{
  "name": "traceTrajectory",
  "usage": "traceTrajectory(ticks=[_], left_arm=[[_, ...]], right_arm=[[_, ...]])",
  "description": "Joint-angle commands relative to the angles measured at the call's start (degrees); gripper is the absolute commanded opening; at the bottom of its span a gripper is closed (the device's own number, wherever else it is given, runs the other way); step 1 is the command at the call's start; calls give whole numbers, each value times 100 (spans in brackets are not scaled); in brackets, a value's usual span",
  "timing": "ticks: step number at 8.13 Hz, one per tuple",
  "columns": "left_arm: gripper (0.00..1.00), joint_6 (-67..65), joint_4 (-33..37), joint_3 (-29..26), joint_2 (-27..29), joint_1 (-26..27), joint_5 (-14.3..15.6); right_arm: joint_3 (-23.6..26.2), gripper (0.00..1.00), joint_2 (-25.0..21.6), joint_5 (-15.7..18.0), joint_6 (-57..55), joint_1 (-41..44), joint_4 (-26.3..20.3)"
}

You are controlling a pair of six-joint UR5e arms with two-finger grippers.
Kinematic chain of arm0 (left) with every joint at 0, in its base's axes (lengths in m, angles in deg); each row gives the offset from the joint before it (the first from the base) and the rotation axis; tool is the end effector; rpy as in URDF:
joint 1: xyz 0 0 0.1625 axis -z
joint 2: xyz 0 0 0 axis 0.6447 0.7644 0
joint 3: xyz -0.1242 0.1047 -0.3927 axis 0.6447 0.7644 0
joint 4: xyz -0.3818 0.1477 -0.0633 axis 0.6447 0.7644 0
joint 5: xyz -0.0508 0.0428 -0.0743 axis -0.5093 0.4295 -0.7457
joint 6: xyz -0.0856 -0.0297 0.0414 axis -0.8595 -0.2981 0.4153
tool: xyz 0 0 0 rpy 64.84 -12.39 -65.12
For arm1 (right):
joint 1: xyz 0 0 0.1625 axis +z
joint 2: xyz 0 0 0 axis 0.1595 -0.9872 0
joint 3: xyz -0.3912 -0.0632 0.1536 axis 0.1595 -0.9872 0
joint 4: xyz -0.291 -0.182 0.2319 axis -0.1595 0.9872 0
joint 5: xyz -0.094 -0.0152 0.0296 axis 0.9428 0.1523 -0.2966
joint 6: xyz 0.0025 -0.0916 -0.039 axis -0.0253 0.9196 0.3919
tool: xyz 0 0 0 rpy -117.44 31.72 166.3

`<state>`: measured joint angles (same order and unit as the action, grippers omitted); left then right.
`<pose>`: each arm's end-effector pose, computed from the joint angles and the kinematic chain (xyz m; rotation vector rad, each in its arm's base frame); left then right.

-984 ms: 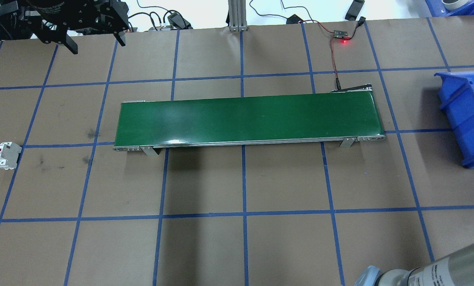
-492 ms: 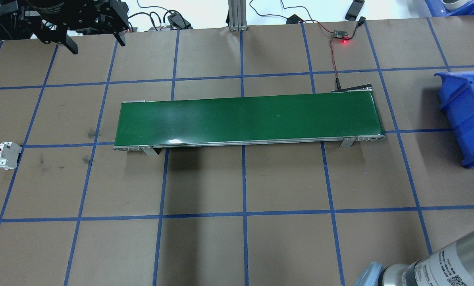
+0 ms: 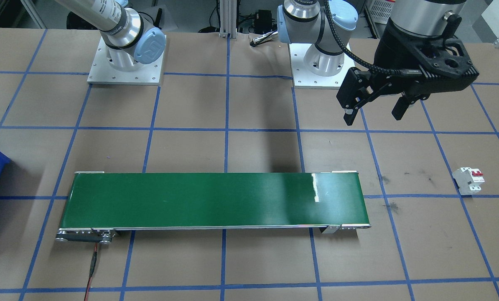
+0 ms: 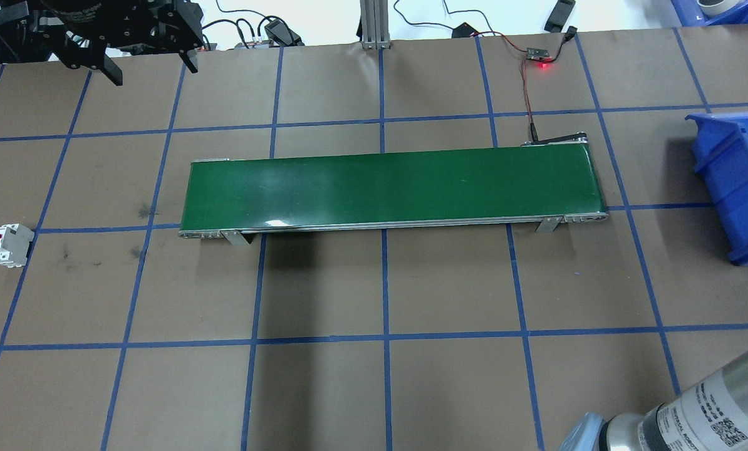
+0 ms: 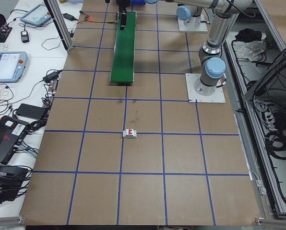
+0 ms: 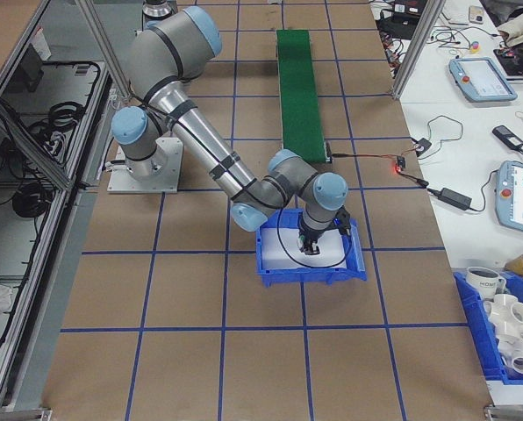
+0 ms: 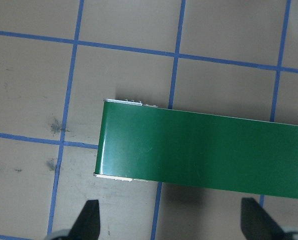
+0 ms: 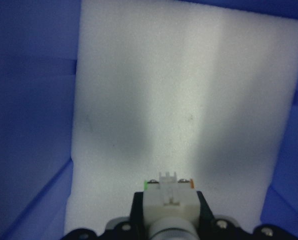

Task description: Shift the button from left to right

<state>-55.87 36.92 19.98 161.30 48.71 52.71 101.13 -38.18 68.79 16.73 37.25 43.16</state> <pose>-0.1204 -0.5343 0.5604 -0.2322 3.1081 -0.2748 -0.3636 -0.5680 0.2482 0.2614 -3.1268 -0.1080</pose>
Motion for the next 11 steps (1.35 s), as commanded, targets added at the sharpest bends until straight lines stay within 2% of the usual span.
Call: traceTrajectory(ticks=[1, 2, 3, 4, 7, 9, 10, 11], left_arm=[[100, 0, 0, 0, 0, 0, -3], [100, 0, 0, 0, 0, 0, -3], [100, 0, -9, 0, 0, 0, -3], [100, 0, 0, 0, 0, 0, -3], [100, 0, 0, 0, 0, 0, -3], [100, 0, 0, 0, 0, 0, -3], [100, 0, 0, 0, 0, 0, -3], [100, 0, 0, 0, 0, 0, -3]], right_arm=[[85, 0, 102, 6, 37, -2, 63], [85, 0, 102, 15, 63, -2, 72], [103, 7, 110, 6, 81, -2, 63], [138, 10, 111, 6, 186, -2, 72], [147, 57, 84, 76, 213, -10, 169], [138, 97, 32, 67, 248, -10, 169], [138, 100, -99, 94, 457, -10, 177], [138, 100, -509, 94, 477, -10, 151]])
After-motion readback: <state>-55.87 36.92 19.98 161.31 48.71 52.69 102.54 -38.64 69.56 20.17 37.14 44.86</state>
